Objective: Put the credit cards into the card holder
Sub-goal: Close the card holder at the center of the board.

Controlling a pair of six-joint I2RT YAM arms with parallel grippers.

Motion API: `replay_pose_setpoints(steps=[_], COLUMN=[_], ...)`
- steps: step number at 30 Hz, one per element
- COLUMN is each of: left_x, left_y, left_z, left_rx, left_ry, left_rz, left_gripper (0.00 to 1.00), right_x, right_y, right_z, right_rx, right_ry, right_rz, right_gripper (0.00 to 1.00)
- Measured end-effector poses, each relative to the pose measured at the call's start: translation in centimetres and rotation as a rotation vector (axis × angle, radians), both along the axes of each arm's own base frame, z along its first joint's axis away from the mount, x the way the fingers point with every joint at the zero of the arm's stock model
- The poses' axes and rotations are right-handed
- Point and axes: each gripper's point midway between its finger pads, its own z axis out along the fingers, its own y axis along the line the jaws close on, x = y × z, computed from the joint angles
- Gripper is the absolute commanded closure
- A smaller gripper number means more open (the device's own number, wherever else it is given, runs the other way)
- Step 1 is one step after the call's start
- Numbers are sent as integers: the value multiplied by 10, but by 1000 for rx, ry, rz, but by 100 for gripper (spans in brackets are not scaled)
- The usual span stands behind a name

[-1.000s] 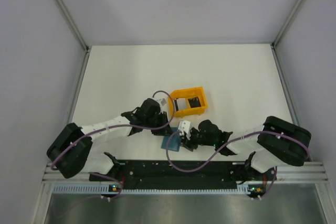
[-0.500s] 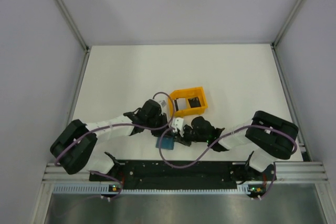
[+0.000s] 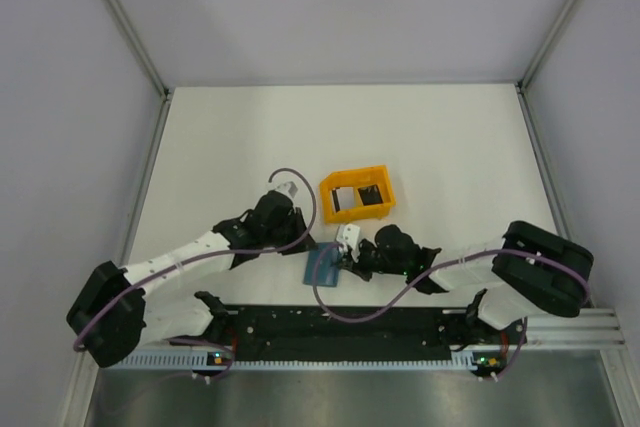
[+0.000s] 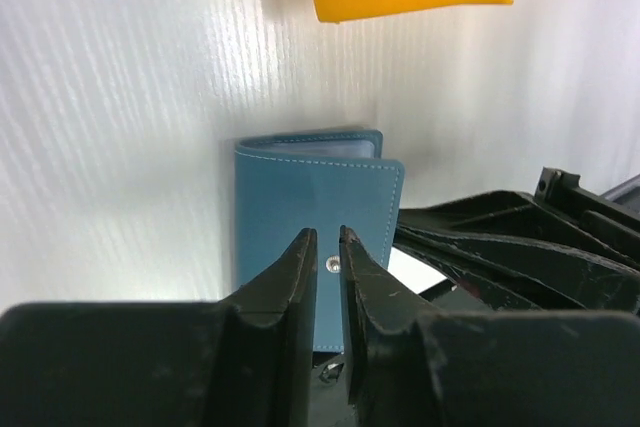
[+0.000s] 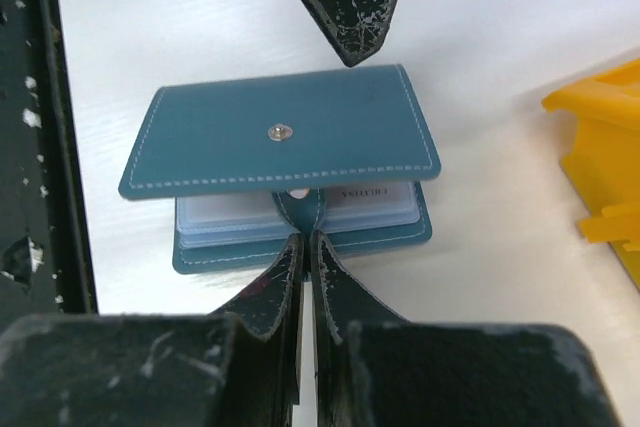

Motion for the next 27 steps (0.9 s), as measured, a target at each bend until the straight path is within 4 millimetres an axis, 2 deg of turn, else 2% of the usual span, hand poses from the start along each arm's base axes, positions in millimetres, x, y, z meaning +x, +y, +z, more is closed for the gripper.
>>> replay_pose_setpoints(steps=[3,8,14,21,27], left_x=[4,2,-1,-8,-15], left_y=[5,13,15,3,-14], left_z=[4,-5,-13,-21,-18], left_rx=[3,31,43,16,-51], left_ry=[-23,-3,20,60,62], left_rz=[40,77,83,15,-83], left_gripper=[80,80,85,89,89], right_x=[-2,-1,-3,-1,2], right_y=[-1,-1,-8,-9,-8], right_z=[12,32,41,45,48], right_rx=[33,101,156,198,243], right_ry=[-2,-26,-34,-24,-17], right_rz=[-6,-19,-45,-82,-114], right_gripper=[100,100,100,100,98])
